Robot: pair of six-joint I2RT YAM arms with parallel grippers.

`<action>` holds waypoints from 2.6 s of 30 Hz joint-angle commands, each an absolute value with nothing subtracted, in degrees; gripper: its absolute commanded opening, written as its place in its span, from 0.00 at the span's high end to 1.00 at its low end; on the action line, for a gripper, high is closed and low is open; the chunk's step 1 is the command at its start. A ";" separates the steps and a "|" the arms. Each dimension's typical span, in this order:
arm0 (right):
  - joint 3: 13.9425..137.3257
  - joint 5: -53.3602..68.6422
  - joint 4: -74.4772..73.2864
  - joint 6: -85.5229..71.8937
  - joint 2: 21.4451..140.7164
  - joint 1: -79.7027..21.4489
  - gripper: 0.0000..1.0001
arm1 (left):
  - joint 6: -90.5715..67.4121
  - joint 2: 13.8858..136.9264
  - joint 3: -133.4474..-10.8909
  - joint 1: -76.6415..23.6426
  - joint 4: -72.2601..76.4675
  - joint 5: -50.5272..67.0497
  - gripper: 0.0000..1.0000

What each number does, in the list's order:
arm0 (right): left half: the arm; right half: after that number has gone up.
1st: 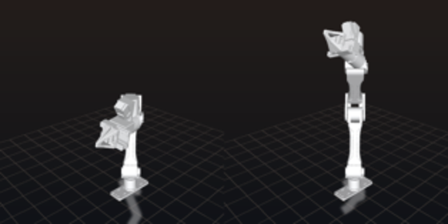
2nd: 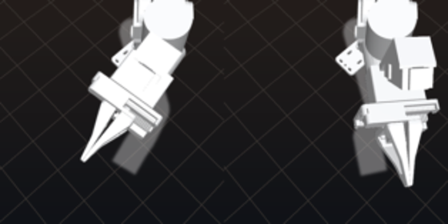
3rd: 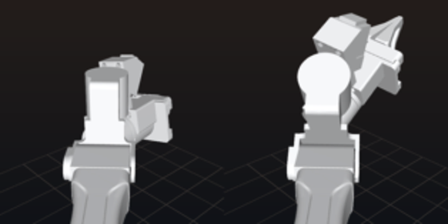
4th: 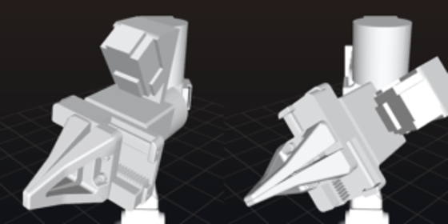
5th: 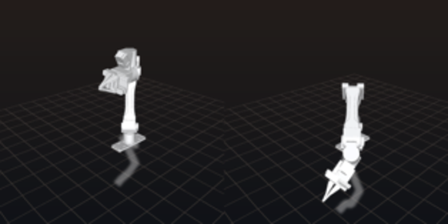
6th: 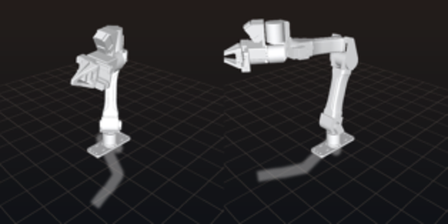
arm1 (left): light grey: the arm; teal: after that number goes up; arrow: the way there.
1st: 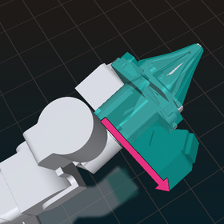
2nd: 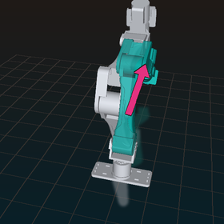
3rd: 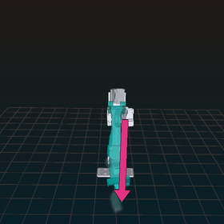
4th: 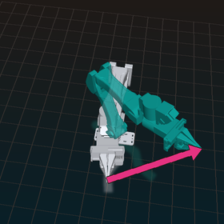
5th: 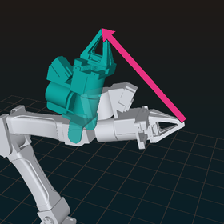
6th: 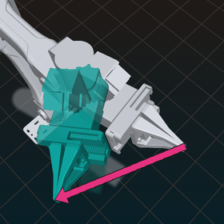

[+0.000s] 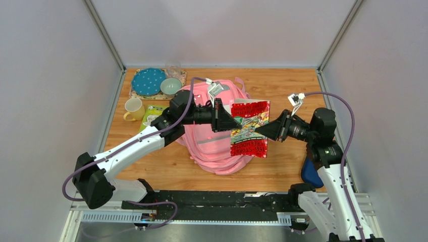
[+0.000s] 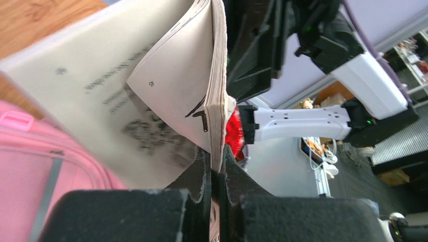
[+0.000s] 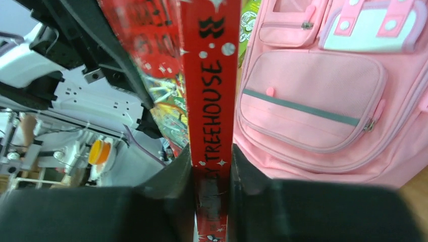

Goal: Pack the student bag
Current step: Pick up the book from the center of the board.

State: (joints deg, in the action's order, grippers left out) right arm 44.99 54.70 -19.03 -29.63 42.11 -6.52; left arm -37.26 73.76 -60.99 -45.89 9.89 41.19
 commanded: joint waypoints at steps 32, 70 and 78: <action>39.37 62.32 9.49 -53.70 35.59 -10.46 1.00 | -52.90 71.28 -43.95 -40.87 43.23 40.86 0.19; 30.71 30.68 -17.69 -53.85 31.21 -14.83 0.15 | -58.78 52.21 -28.40 -39.64 26.70 2.46 1.00; 21.45 12.84 -1.18 -66.17 31.19 -32.68 0.15 | -72.31 58.00 -23.12 -39.73 47.70 6.85 1.00</action>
State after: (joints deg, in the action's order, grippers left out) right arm 22.70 22.68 -14.17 -58.48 30.02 -27.31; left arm -61.98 56.86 -23.59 -39.75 27.03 5.54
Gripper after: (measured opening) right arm 0.847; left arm 0.273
